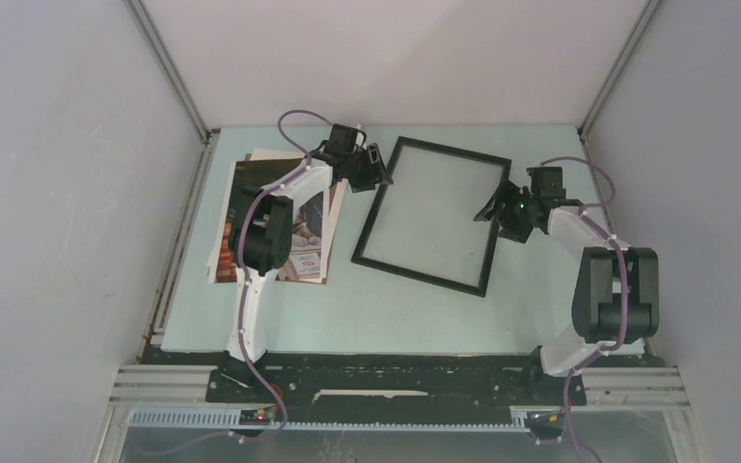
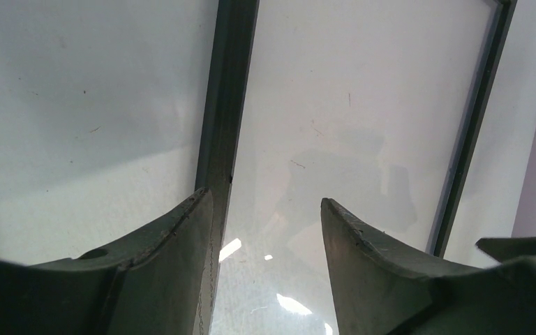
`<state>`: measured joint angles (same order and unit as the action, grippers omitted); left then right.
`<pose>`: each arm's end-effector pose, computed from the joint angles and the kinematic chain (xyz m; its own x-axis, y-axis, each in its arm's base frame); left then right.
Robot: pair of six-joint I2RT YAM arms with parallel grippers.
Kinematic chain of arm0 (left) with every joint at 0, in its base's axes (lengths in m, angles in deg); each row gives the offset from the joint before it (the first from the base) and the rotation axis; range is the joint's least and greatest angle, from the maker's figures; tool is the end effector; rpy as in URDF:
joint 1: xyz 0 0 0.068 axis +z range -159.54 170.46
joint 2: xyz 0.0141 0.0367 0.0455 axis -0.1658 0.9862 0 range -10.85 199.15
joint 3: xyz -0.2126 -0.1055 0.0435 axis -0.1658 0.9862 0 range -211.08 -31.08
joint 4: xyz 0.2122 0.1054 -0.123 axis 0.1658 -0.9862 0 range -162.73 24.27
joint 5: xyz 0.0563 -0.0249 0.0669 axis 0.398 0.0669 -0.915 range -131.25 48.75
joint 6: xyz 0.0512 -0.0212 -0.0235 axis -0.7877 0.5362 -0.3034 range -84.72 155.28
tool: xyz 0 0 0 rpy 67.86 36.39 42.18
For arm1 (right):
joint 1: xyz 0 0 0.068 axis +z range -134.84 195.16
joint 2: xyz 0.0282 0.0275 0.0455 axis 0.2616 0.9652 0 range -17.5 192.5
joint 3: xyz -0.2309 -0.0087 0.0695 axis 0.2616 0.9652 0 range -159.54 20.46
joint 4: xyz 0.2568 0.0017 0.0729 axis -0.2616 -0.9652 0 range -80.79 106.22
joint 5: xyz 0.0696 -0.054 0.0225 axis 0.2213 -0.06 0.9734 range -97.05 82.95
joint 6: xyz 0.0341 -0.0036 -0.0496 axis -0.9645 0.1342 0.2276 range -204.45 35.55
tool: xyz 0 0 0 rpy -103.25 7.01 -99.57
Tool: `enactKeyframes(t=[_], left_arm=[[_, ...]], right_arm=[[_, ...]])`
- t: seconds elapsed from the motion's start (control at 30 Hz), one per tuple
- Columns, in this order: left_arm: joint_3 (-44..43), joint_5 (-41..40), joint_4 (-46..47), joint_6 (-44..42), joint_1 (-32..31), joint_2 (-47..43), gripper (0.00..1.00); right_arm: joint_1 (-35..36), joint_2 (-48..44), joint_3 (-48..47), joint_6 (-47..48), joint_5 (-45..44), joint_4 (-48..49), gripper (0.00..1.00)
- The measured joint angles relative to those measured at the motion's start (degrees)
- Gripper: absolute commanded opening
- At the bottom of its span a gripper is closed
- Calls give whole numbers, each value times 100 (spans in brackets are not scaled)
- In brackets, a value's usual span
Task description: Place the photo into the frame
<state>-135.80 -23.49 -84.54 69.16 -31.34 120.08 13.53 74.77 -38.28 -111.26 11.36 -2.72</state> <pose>0.4642 -0.2004 0.1489 -0.8540 -0.2303 -0.4665 0.0936 0.8140 -0.5733 0.3426 0.0043 0.1638 -0.7821 0.4503 -0.4308 0.2100 0.8413 0.4982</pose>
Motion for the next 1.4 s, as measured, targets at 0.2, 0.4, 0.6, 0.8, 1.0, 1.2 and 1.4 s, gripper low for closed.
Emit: enactKeyframes(t=[0.2, 0.4, 0.6, 0.8, 1.0, 1.2, 1.4], left_arm=[[-2, 4, -13, -46, 2, -9, 66], [0, 52, -22, -48, 2, -13, 68], [94, 61, 15, -46, 2, -22, 68], [162, 96, 15, -44, 2, -22, 68], [162, 114, 28, -44, 2, -22, 68], [162, 114, 28, -44, 2, -22, 68], [162, 114, 28, -44, 2, -22, 68]], right_arm=[[109, -616, 1038, -249, 452, -98, 77], [197, -1384, 1676, -306, 568, -420, 72], [435, -1606, 1812, -334, 566, -481, 70], [599, -1604, 1961, -393, 527, -476, 68], [654, -1556, 2015, -426, 389, -417, 69], [651, -1303, 2013, -485, 354, -201, 70], [651, -1047, 2015, -614, 470, 267, 70]])
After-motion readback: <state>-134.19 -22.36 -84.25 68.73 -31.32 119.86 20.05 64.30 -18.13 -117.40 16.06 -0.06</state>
